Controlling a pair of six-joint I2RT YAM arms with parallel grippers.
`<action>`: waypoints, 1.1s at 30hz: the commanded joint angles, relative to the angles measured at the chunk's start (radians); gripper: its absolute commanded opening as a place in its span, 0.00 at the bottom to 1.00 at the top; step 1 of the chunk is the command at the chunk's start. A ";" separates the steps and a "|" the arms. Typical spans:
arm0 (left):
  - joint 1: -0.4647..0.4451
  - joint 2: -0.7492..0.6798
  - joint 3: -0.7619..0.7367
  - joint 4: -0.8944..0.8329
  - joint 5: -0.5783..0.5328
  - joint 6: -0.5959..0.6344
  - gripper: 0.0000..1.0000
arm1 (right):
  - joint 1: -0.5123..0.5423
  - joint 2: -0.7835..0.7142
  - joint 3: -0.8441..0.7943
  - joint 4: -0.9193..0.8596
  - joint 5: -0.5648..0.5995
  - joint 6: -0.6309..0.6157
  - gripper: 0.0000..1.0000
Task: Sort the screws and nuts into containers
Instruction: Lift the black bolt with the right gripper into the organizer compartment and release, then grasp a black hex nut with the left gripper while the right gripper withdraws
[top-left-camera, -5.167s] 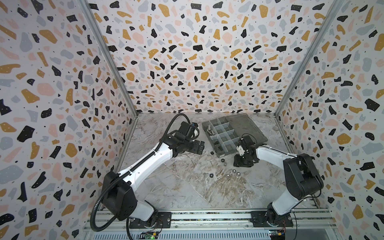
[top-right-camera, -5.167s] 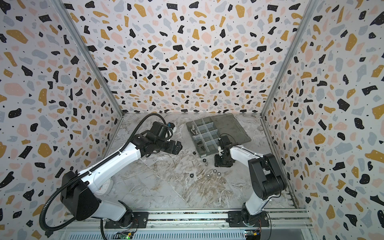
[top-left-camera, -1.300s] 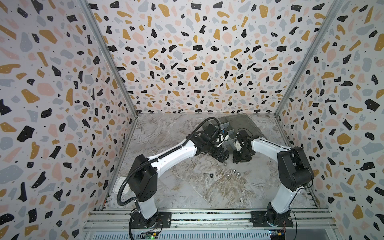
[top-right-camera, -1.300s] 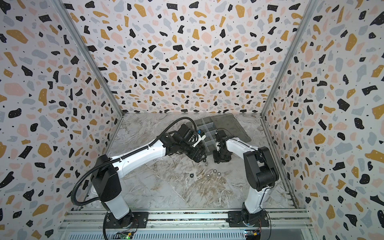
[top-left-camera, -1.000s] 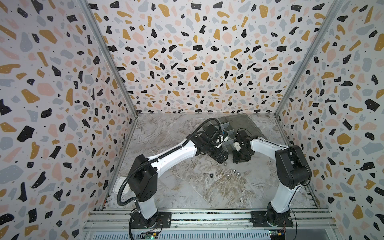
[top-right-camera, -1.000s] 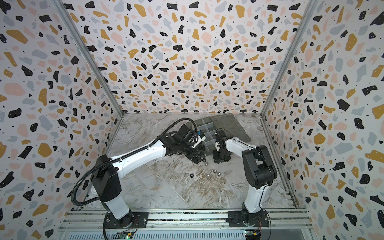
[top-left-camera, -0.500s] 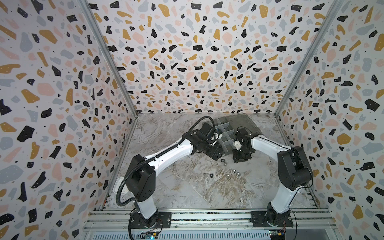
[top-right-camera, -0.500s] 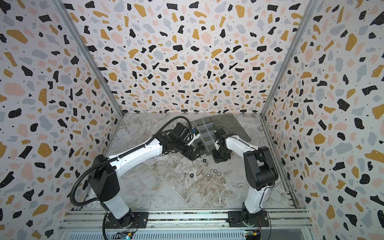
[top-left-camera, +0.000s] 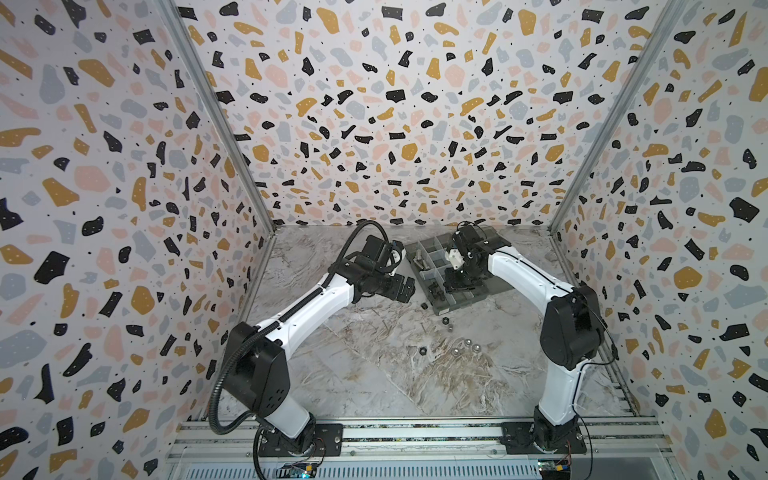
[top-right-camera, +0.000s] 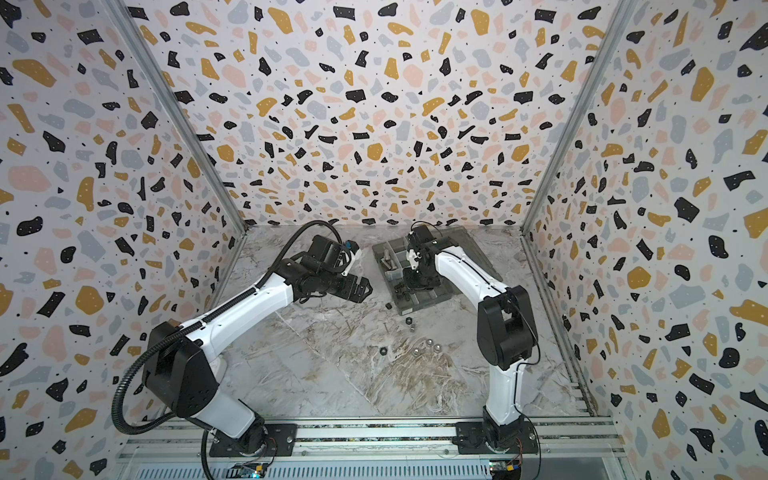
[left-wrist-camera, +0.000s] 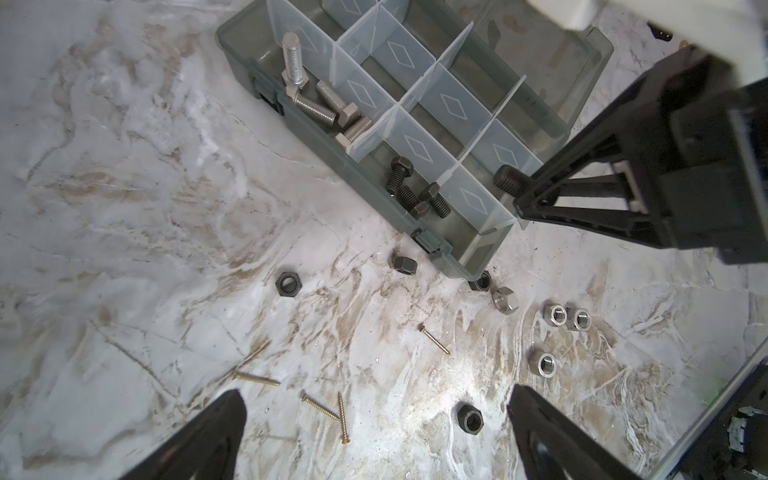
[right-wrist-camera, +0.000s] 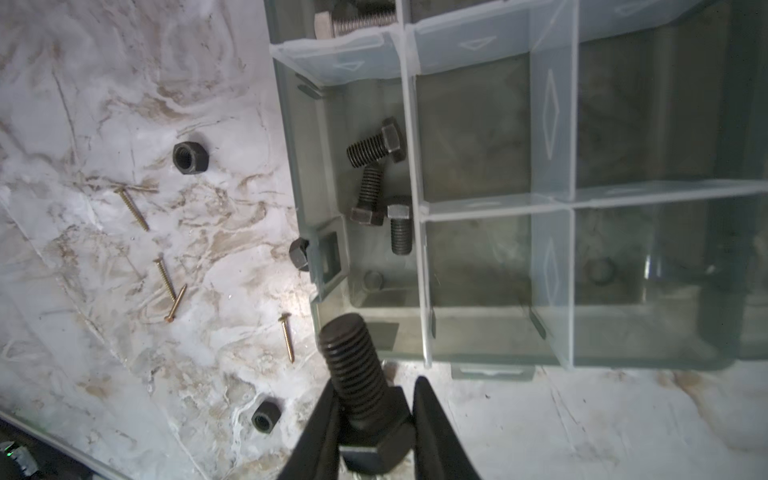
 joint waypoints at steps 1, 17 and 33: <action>0.023 -0.041 -0.028 0.017 -0.005 -0.003 1.00 | 0.009 0.042 0.066 -0.046 -0.012 -0.013 0.17; 0.070 -0.071 -0.052 0.001 0.000 0.017 1.00 | 0.013 0.151 0.267 -0.135 -0.041 -0.048 0.48; -0.045 0.116 -0.009 -0.001 -0.096 0.025 0.95 | -0.008 -0.216 -0.114 -0.050 -0.044 -0.031 0.64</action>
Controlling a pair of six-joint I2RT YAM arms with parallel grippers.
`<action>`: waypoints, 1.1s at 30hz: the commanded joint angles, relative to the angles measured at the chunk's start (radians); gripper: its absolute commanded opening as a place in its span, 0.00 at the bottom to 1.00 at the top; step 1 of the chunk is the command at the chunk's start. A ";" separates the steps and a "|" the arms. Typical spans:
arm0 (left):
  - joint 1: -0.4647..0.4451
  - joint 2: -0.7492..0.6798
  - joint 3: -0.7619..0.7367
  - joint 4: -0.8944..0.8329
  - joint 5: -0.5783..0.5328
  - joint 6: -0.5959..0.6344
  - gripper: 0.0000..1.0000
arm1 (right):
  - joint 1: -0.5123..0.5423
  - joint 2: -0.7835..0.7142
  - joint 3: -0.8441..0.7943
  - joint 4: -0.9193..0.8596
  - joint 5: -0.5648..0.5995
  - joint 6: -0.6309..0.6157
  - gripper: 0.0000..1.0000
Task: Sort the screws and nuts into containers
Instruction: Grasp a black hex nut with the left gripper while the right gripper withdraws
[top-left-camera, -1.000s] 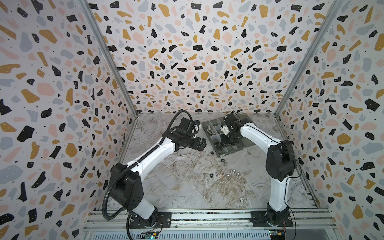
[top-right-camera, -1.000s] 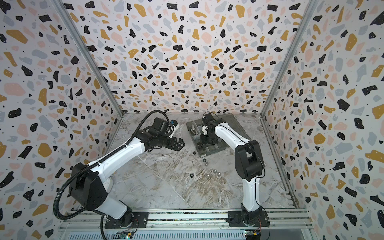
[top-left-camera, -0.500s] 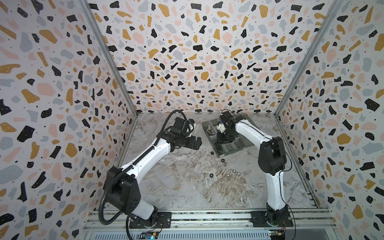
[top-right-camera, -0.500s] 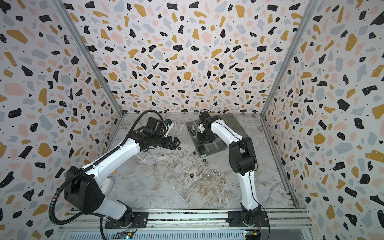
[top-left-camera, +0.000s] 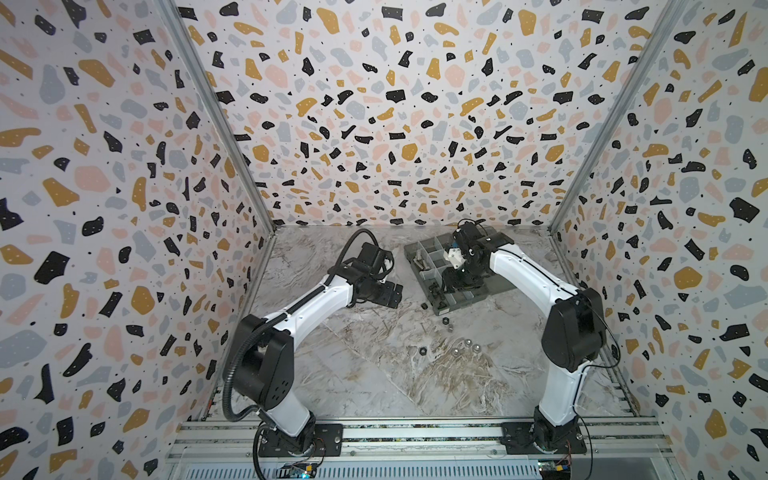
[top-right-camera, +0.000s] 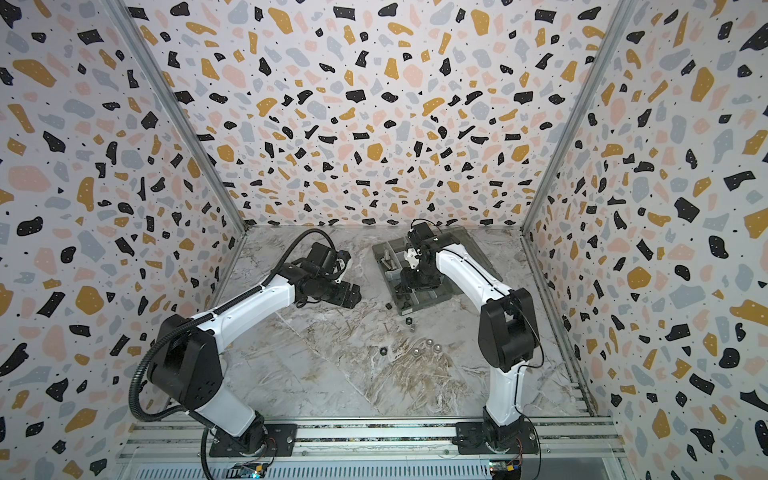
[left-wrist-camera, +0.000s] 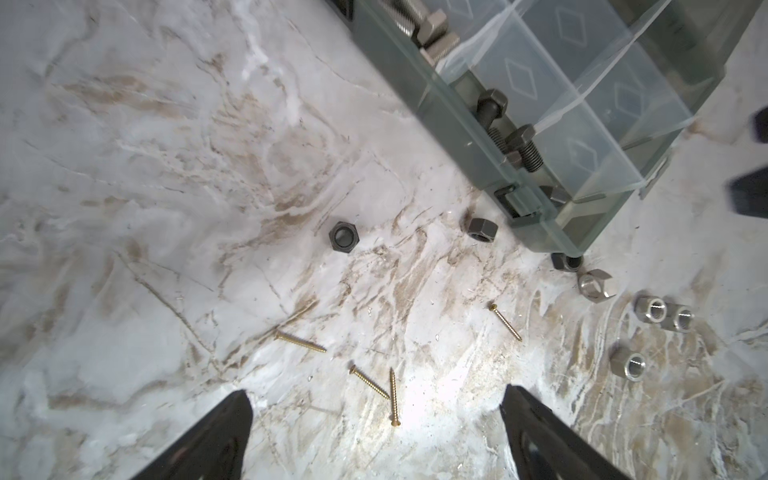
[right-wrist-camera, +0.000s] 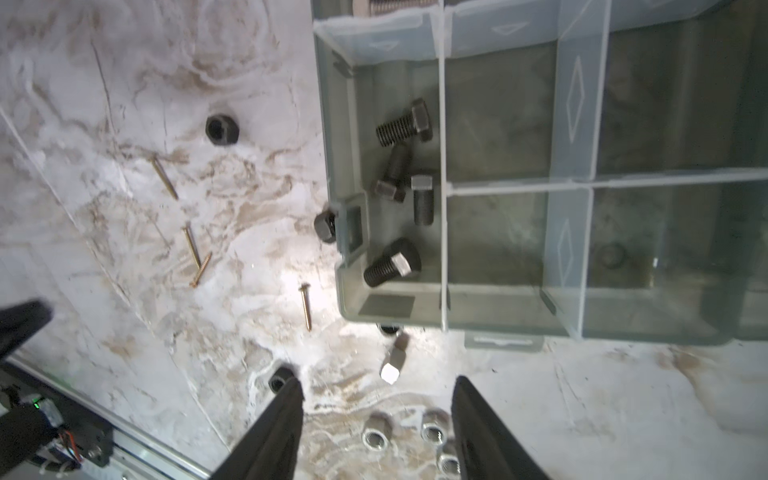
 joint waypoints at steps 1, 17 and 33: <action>-0.081 0.052 0.081 0.004 -0.034 0.014 0.95 | -0.022 -0.124 -0.105 0.027 -0.016 0.007 0.64; -0.224 0.323 0.407 -0.083 -0.056 -0.079 0.92 | -0.259 -0.428 -0.442 0.104 -0.105 -0.039 0.69; -0.143 0.323 0.277 -0.097 -0.160 -0.021 0.71 | -0.270 -0.379 -0.403 0.117 -0.141 -0.044 0.72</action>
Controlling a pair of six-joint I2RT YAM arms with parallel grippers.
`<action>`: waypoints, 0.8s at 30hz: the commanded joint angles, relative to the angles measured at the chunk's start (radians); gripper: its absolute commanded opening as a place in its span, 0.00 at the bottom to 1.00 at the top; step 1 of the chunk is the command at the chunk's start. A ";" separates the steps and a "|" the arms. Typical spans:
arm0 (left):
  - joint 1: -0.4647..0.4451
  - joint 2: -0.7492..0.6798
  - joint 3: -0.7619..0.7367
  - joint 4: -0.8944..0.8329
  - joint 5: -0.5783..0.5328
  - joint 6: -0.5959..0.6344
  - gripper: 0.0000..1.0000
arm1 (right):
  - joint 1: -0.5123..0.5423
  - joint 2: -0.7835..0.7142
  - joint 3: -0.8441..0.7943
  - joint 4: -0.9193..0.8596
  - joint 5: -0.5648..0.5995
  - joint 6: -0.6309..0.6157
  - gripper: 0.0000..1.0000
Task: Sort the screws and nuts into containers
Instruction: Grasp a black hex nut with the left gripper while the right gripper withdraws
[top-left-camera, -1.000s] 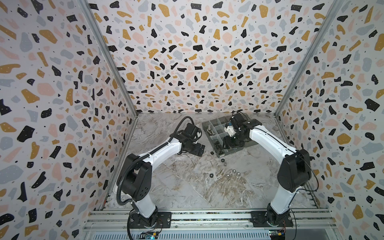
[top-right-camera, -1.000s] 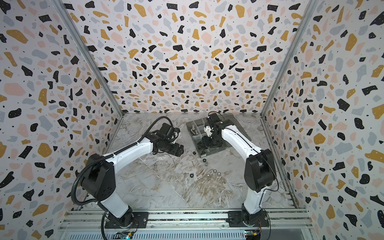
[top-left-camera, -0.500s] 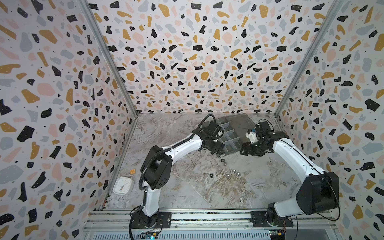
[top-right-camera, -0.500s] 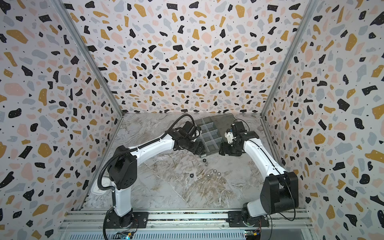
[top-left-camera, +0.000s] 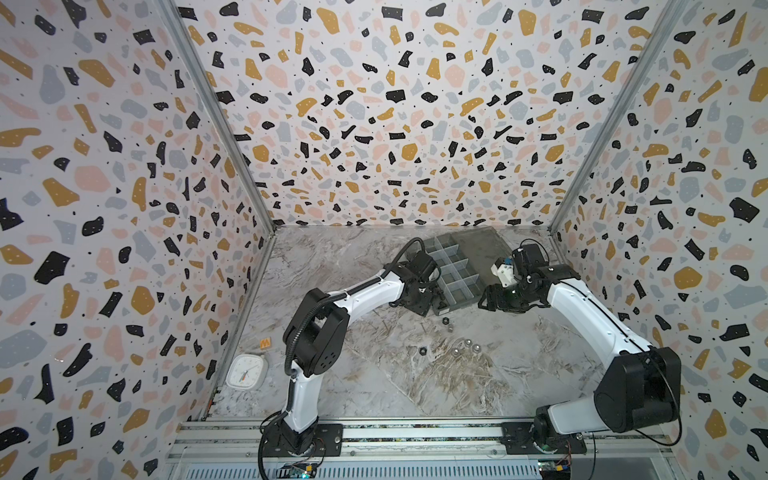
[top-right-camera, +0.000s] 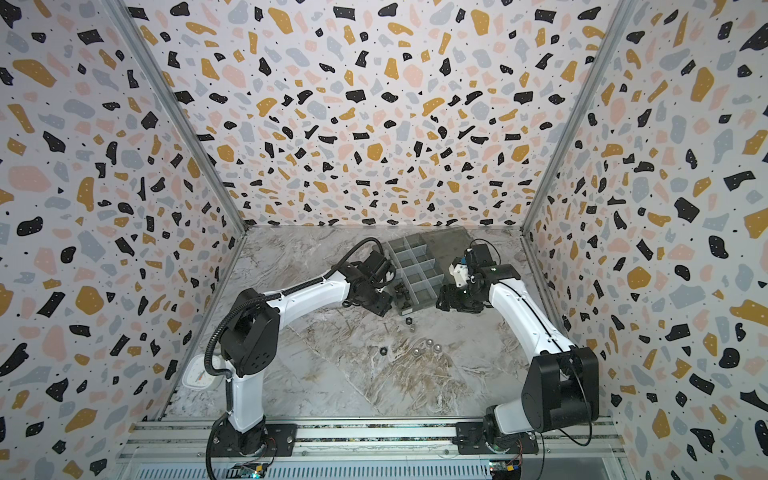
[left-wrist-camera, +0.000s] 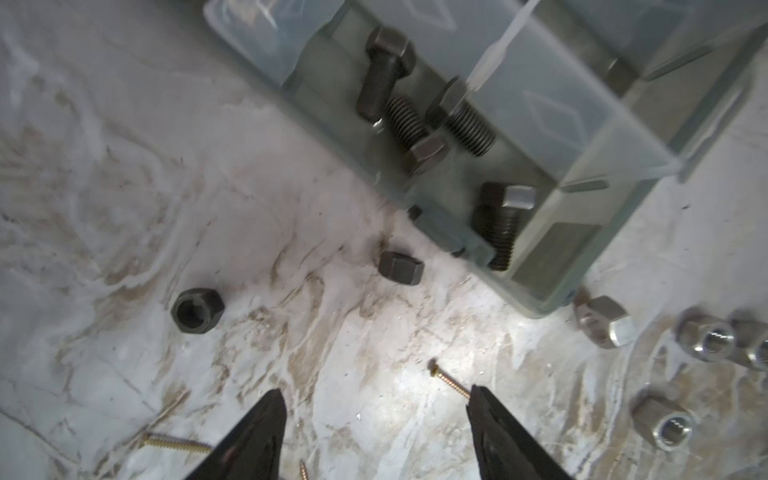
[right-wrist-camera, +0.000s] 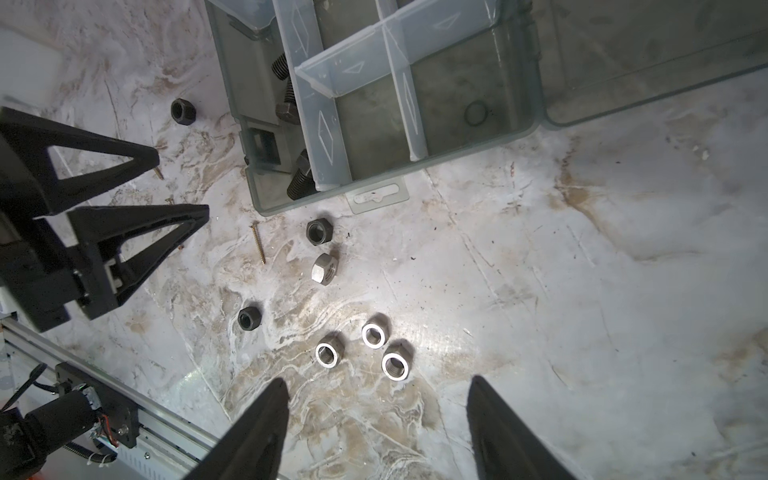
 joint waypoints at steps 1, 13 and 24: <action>0.046 -0.008 -0.011 0.008 -0.032 0.009 0.73 | -0.002 0.023 0.055 -0.003 -0.019 -0.015 0.73; 0.185 0.039 -0.011 0.036 -0.073 -0.011 0.80 | 0.015 0.090 0.145 -0.011 -0.017 -0.015 0.76; 0.198 0.107 0.016 0.081 -0.039 -0.005 0.79 | 0.021 0.124 0.177 -0.019 -0.011 -0.010 0.76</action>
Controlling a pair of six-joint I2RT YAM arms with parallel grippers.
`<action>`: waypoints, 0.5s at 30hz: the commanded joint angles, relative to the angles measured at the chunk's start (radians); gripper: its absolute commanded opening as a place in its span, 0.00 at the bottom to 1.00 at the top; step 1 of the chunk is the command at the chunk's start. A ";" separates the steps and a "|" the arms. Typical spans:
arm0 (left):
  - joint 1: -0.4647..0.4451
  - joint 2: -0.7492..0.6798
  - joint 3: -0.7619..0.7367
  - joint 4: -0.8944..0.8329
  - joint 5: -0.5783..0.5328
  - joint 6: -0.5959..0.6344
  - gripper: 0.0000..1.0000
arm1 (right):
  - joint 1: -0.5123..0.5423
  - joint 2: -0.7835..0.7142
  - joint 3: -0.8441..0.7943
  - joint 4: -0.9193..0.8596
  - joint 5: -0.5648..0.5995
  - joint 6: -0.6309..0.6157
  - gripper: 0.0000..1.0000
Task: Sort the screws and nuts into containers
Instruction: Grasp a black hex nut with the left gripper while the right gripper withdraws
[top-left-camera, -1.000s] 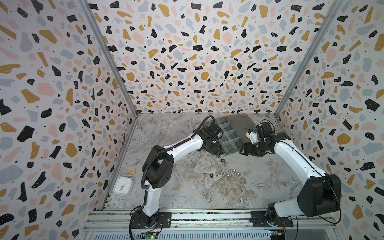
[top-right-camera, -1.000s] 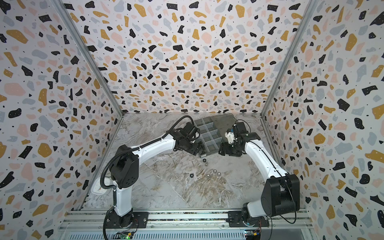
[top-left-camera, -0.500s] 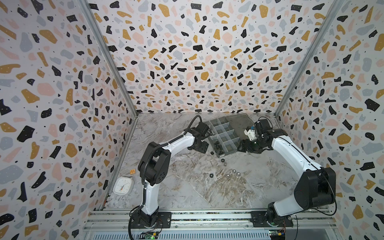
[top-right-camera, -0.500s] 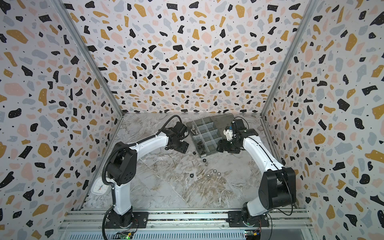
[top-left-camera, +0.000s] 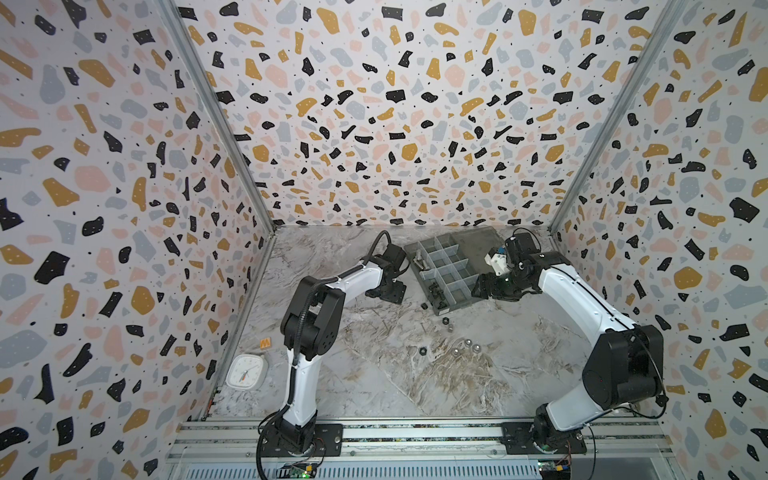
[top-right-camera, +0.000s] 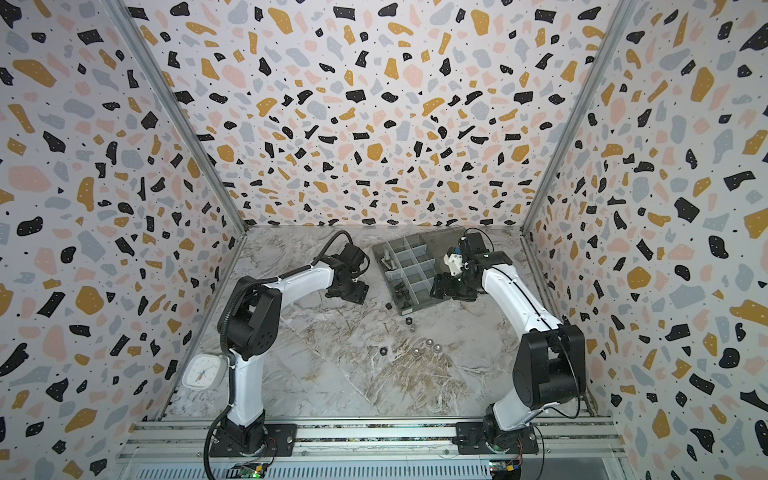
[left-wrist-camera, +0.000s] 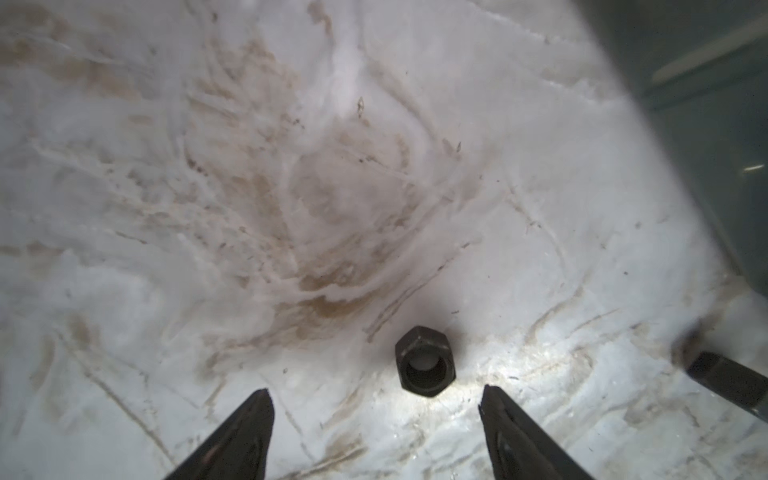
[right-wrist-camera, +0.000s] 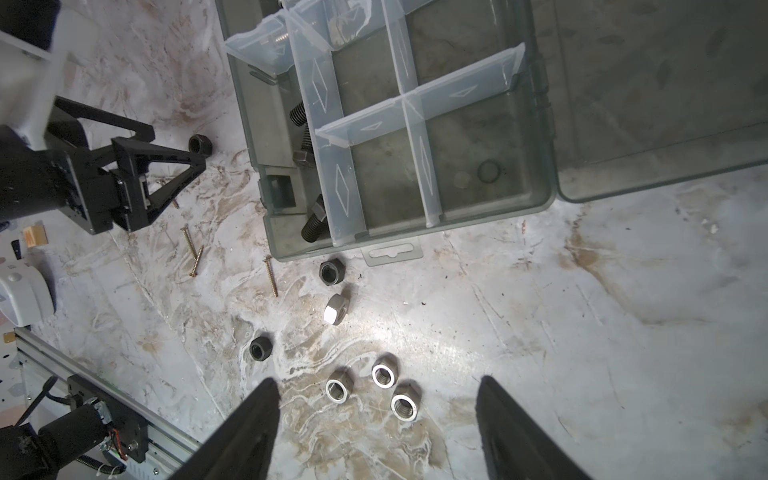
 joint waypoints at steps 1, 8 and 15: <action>0.006 0.015 0.030 0.021 0.018 0.001 0.78 | 0.007 -0.003 0.045 -0.022 -0.001 -0.006 0.76; 0.012 0.046 0.052 0.021 0.042 0.004 0.70 | 0.006 0.013 0.062 -0.036 0.008 -0.006 0.76; 0.014 0.065 0.074 0.004 0.061 0.008 0.55 | 0.006 0.040 0.088 -0.042 0.008 -0.006 0.76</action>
